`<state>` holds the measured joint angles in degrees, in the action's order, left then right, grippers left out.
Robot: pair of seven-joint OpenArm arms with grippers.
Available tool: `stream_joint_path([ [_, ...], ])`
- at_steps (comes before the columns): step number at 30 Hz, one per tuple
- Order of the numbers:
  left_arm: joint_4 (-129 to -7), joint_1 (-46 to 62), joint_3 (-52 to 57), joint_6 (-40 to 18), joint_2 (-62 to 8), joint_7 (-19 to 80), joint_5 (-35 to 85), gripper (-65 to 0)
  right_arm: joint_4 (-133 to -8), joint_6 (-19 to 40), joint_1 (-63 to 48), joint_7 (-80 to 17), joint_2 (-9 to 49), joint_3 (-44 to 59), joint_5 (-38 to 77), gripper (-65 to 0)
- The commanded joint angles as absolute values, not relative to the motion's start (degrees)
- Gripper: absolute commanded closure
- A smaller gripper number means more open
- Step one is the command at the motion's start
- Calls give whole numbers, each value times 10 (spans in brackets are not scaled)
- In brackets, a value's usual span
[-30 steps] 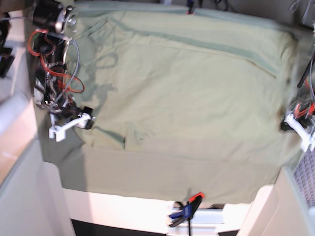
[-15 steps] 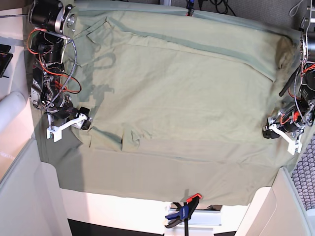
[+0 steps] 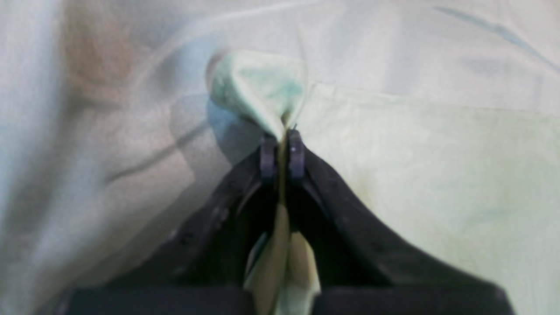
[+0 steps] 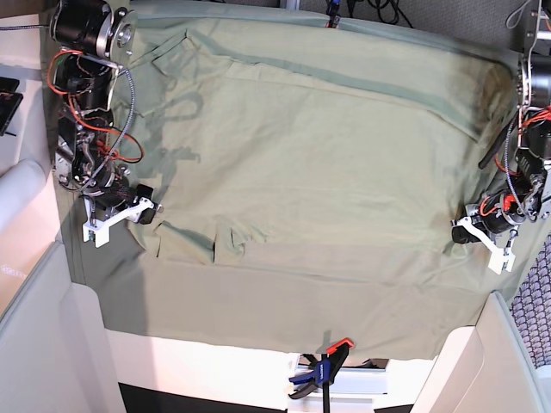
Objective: Fold the T-shirt properly
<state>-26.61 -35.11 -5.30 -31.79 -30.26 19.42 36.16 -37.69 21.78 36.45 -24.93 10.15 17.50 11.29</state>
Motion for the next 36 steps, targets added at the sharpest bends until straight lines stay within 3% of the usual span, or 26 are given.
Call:
stream_joint_path([
  [1,-274,-373,-52,-328,-316,178,370,0,-385,221,384,-240,106,175,120,-19],
  [3,-274,-373,-52,-334,-321,178,371,0,-385,222,386,-240,107,175,120,0],
  [6,-274,-373,-52,-400,-332,195,383,0,-396,223,385,-243,117,175,120,0],
  [15,-286,-356,-52,-400,-375,405,580,0,-465,241,357,-349,177,175,235,0],
  [20,-370,-304,-52,-400,-399,488,670,0,-530,240,305,-363,198,175,267,0],
  [28,-536,-204,-52,-400,-450,507,681,0,-638,240,211,-364,208,176,270,0],
  [34,-560,-187,-52,-400,-447,510,682,0,-637,240,191,-365,208,177,268,0],
  [35,-560,-187,-52,-400,-447,510,682,0,-637,240,187,-365,208,177,268,-53],
  [36,-560,-187,-52,-400,-446,510,682,0,-637,240,185,-365,208,177,268,-166],
])
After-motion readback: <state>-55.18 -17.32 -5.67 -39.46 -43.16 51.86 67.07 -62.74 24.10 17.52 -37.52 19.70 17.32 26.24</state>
